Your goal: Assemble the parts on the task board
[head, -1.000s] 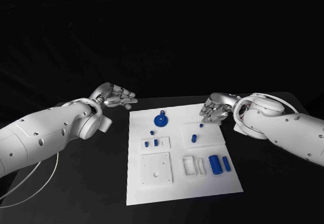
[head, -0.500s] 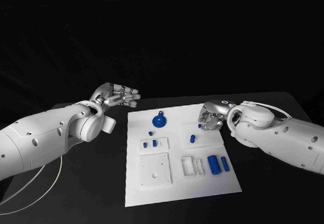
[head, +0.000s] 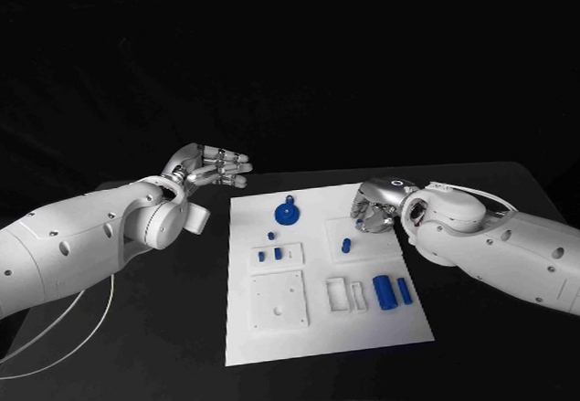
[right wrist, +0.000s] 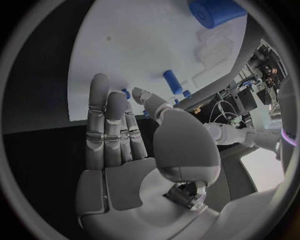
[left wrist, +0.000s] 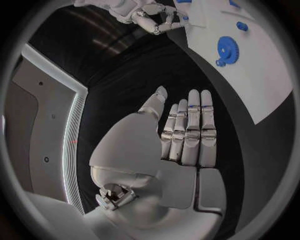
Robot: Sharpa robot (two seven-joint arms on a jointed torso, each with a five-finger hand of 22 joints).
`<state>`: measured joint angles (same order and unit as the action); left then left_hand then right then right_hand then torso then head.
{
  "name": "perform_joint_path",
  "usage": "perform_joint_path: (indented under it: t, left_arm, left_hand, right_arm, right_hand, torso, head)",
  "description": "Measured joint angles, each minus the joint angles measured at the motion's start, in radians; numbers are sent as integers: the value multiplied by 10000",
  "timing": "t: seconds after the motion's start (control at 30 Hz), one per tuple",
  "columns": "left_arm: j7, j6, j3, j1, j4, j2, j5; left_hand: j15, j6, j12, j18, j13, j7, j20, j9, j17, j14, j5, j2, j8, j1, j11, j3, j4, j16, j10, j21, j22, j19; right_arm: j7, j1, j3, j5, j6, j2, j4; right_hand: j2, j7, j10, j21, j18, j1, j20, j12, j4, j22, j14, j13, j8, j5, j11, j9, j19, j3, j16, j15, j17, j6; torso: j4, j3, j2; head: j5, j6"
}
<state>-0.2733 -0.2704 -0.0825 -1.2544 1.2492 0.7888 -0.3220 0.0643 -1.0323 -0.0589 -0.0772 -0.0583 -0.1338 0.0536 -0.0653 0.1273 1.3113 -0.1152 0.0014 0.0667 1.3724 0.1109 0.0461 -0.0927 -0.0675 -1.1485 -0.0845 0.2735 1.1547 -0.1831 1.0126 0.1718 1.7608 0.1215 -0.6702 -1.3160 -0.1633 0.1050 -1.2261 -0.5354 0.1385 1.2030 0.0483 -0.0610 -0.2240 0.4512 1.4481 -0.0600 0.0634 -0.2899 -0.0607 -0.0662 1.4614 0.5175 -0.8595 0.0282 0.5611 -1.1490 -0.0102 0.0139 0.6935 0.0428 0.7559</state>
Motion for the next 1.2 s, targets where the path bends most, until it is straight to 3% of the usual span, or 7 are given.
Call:
perform_joint_path:
  t: [0.17, 0.37, 0.43, 0.8, 0.93, 1.2]
  left_arm:
    - [-1, 1, 0, 0, -17, -4, 21]
    - [11, 8, 0, 0, -41, -6, 27]
    - [21, 14, 0, 0, -44, -6, 28]
    - [89, 81, -2, -1, -59, -3, 16]
    - [127, 123, -2, -1, -70, -4, -1]
    - [174, 183, -2, -1, -90, -14, -48]
  left_hand:
    - [-1, 0, 0, 0, 0, 0, -36, 0, 29, 1, 0, 40, 0, 40, 0, 0, 0, 0, 0, -4, -33, 36]
    - [27, -37, 0, 0, 0, -37, -36, 1, 41, 28, 0, 40, 0, 40, 19, -28, -28, 0, 18, -43, -50, 36]
    - [27, -37, 0, 0, 1, -37, -36, 1, 41, 28, 0, 40, 0, 40, 35, -28, -28, 0, 35, -43, -51, 36]
    - [27, -37, 0, -1, 0, -37, -36, 1, 51, 28, -39, 106, 0, 106, 35, -27, -28, -1, 107, -114, -73, 35]
    - [27, -37, 0, -1, 1, -37, -36, 1, 51, 28, -39, 106, 0, 106, 71, -27, -28, -1, 143, -114, -73, 35]
    - [27, -37, 0, -1, 0, -37, -36, 2, 50, 28, -39, 106, 0, 106, 70, -27, -28, -2, 143, -114, -82, 35]
  right_arm:
    - [-15, -6, -36, 15, 3, 19, 18]
    - [-81, -6, -58, 114, 0, 42, 58]
    - [-129, -9, -78, 208, -1, 56, 74]
    - [-361, -27, -148, 864, 109, 144, 76]
    - [-431, -38, -163, 1025, 152, 169, 64]
    - [-615, -76, -184, 1209, 297, 172, -15]
  right_hand:
    - [147, -45, -313, 0, -4, 147, 8, 1, -37, 154, -37, 4, 0, 312, 60, -6, 0, 299, -62, 37, -11, -253]
    - [317, -118, -707, -230, -168, 316, 222, 21, -229, 520, -91, 0, 0, 420, 191, -26, -112, 491, -186, 162, 62, -584]
    - [317, -141, -774, -324, -241, 316, 278, 39, -322, 748, -90, -15, 0, 494, 204, -25, -217, 583, -186, 161, 62, -607]
    - [211, -168, -915, -337, -253, 421, 232, 36, -282, 1336, -92, -35, 0, 769, 237, -38, -308, 932, -186, 160, 61, -738]
    - [211, -230, -1246, -338, -300, 421, 250, 59, -249, 1433, -81, -20, -24, 853, 347, -109, -326, 865, -184, 240, 73, -1032]
    - [341, -337, -1541, -191, -462, 540, 397, 37, -319, 1570, -64, -23, -37, 1841, 432, -273, -249, 1153, -184, 361, 72, -1303]
  torso:
    - [-1, -6, -2]
    - [-1, -6, -3]
    - [-3, -6, -3]
    - [-1, -6, -4]
    - [0, -6, -4]
    - [-1, -3, -4]
  head:
    - [-7, 11]
    - [0, 43]
    - [5, 49]
    - [7, 84]
    - [6, 95]
    - [7, 116]
